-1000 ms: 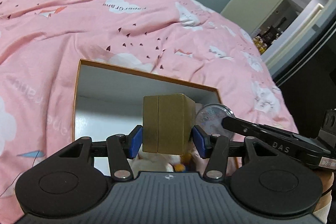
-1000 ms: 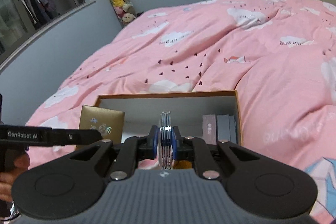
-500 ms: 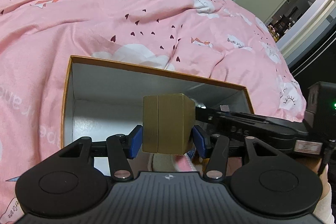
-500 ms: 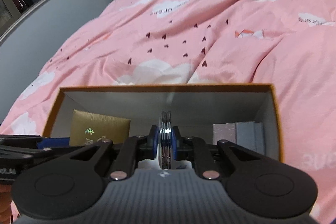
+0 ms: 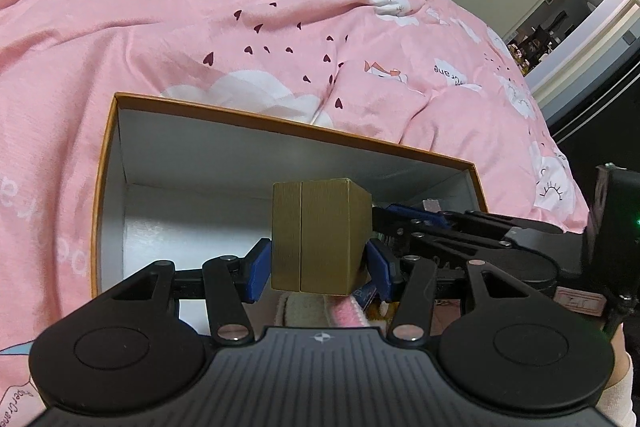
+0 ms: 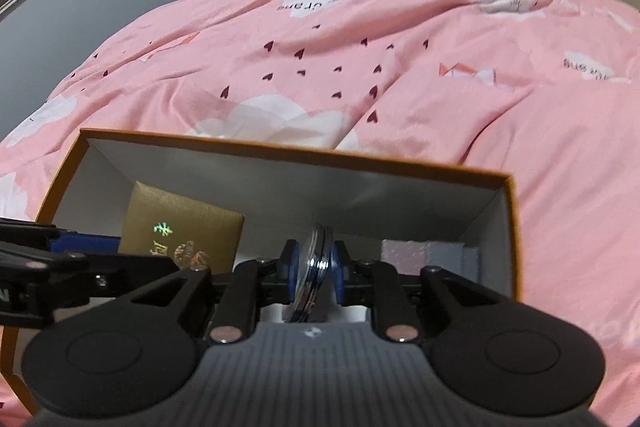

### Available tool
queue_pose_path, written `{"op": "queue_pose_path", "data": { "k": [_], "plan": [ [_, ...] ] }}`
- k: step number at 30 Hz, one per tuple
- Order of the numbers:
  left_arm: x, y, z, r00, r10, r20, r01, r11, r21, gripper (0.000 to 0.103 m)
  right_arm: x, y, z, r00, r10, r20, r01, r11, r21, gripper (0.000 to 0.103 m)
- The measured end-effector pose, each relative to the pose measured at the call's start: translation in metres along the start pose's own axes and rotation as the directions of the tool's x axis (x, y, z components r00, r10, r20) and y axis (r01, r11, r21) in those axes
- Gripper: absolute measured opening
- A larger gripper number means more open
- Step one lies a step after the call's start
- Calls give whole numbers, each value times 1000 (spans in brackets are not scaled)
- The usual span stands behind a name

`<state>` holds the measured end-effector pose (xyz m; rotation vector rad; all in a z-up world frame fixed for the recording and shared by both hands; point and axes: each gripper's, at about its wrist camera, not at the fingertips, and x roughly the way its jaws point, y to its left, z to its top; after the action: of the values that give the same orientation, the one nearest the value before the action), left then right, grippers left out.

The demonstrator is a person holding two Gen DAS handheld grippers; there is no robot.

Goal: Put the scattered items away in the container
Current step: 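Carry and lower the gold box with the left gripper while the right gripper lowers the compact into the box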

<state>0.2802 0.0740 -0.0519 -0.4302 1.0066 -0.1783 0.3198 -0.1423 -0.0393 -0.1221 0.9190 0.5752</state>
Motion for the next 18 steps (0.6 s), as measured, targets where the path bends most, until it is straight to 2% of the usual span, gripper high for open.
{"op": "queue_pose_path", "data": {
  "k": [6,12,18],
  "plan": [
    [6,-1,2,1000,-31,-4,31,999,-18,59,-21,-3,1,998,-20,58,19,1000,4,21],
    [20,-7,6,997,-71,0,71,997,-44,59,-53,-11,-6,991,-25,132,18,998,56,21],
    [49,-6,8,987,-159,-29,154,980,-122,59,-75,-25,-20,984,-45,171,25,992,120,21]
  ]
}}
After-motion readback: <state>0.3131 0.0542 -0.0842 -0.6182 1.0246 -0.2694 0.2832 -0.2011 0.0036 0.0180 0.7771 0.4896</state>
